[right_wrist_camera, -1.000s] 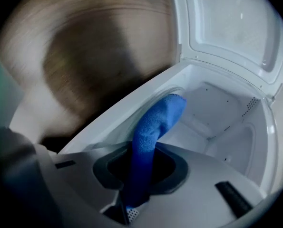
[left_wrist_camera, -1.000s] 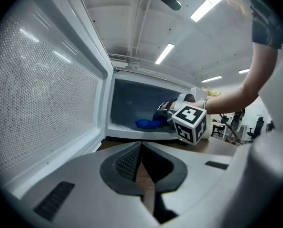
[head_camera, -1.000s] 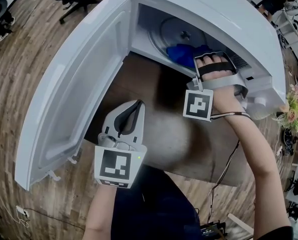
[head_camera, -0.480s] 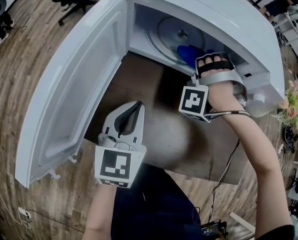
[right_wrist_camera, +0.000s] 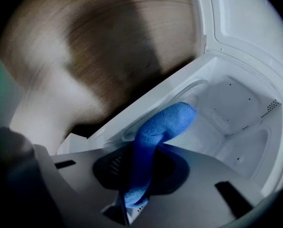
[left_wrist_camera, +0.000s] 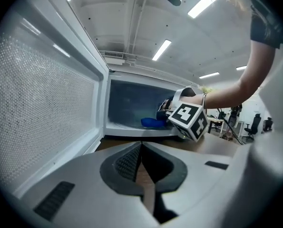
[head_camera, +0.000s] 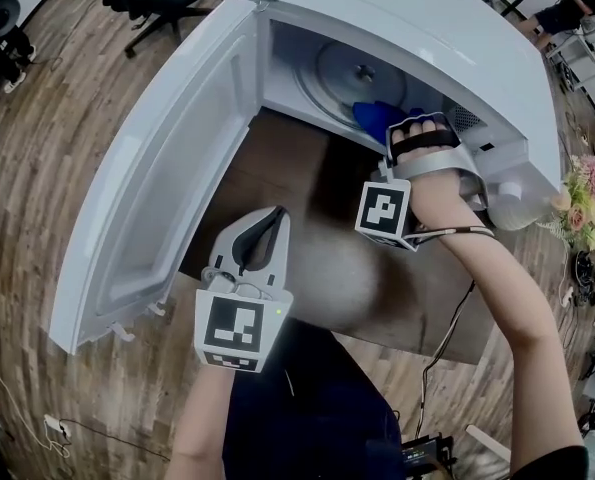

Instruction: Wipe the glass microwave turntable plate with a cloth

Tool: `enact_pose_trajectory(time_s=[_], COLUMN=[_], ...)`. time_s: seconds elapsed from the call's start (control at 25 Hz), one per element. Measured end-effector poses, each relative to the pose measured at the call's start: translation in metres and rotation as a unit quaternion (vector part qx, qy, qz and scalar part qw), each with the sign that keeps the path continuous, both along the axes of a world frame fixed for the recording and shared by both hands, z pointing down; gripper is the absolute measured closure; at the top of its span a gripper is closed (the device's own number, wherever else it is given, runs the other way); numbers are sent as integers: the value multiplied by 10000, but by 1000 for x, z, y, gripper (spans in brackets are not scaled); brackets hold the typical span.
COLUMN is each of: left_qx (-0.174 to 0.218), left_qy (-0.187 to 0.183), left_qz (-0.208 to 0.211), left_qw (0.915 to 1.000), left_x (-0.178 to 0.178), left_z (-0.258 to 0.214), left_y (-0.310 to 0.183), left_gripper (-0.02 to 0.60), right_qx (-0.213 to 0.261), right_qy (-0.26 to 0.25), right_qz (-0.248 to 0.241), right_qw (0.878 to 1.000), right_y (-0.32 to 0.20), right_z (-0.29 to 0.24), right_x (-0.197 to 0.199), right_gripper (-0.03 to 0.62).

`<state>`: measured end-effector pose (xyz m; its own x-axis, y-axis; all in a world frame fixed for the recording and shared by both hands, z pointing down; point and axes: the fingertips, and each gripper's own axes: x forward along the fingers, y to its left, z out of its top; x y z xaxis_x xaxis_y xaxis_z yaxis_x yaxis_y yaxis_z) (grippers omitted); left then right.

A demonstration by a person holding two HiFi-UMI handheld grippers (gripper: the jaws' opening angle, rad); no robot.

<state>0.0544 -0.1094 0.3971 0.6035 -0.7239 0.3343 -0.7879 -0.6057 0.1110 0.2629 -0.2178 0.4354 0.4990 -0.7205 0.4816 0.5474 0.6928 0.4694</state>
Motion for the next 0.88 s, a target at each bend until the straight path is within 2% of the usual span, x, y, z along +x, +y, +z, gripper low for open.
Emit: enact_pose_trajectory(time_s=[0.44,0.56,0.68,0.76,0.8,0.88], left_qx=[-63,-134,-208,-234,-237,-226], left_qy=[-237,-348,-371,-361,-359,-346], left_qz=[335,425,461,461,467,498], left_qw=[9991,9984,9980,9980,9980,9979], left_x=[7,7,8,9,11,14], left_z=[-18,-20,-23,-26,-28,-32], left_y=[14,23,30,32,33,34], left_gripper=[577,577,577,577,577,577], right_qx=[-605,-701,-599,-442,-371,-270], right_qy=[-609,-1348,-2315,-2926,-3259,-3934], right_qz=[229,570,1049,1402,1632,2147], right_qw=[9960,9867,9653,9449,9305,8935], right_y=[63,84,105,117,124,138], right_z=[16,17,8,1,-2,-5], right_x=[-15,-19,-23,-24,-24,-22], right_gripper=[539,537,537,537,536,536])
